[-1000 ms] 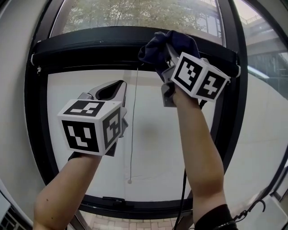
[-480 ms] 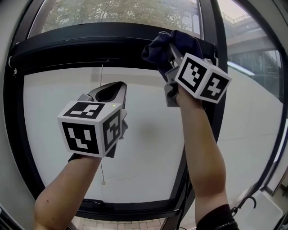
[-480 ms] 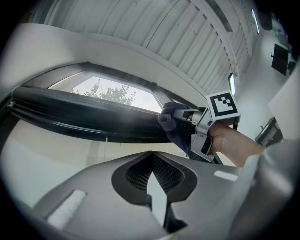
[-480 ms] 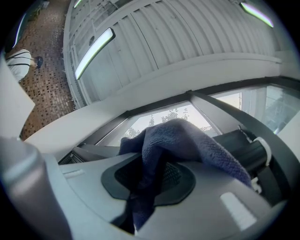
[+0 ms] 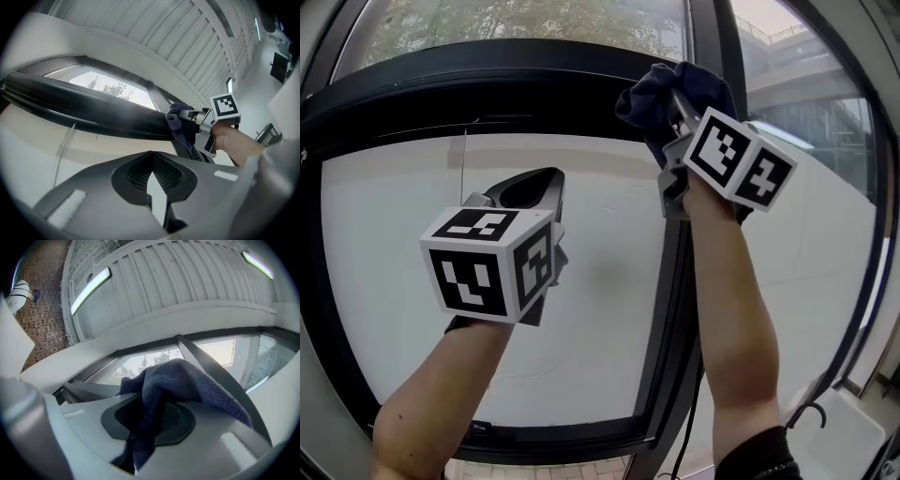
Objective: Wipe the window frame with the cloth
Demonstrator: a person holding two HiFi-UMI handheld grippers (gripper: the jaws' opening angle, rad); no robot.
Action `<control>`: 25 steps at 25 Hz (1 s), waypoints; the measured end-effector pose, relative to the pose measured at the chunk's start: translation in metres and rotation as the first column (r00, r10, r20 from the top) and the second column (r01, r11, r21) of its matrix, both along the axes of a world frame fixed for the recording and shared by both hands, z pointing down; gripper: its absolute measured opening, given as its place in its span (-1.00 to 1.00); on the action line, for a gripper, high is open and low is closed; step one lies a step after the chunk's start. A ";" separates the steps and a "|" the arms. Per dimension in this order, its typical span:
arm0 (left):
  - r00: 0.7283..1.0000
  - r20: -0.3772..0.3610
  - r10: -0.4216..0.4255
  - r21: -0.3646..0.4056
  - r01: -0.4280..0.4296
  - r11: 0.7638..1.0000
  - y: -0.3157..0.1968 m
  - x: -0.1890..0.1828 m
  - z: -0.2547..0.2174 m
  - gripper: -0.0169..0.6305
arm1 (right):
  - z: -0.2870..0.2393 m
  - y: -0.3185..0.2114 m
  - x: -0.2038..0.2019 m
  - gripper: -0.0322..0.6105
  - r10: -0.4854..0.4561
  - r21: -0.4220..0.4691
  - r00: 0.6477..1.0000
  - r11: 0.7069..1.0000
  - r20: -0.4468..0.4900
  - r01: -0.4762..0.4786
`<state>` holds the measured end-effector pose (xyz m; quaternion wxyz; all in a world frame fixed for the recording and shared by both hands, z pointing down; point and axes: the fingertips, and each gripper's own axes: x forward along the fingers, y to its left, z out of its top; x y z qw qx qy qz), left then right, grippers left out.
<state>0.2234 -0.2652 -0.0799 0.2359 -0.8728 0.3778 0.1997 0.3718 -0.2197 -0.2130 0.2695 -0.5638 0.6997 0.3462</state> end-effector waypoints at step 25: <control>0.991 0.000 0.135 -0.011 -0.135 0.991 -0.001 0.070 0.009 -0.97 | 0.001 0.019 0.094 -0.69 0.138 -0.026 0.987 0.990 0.081 -0.137</control>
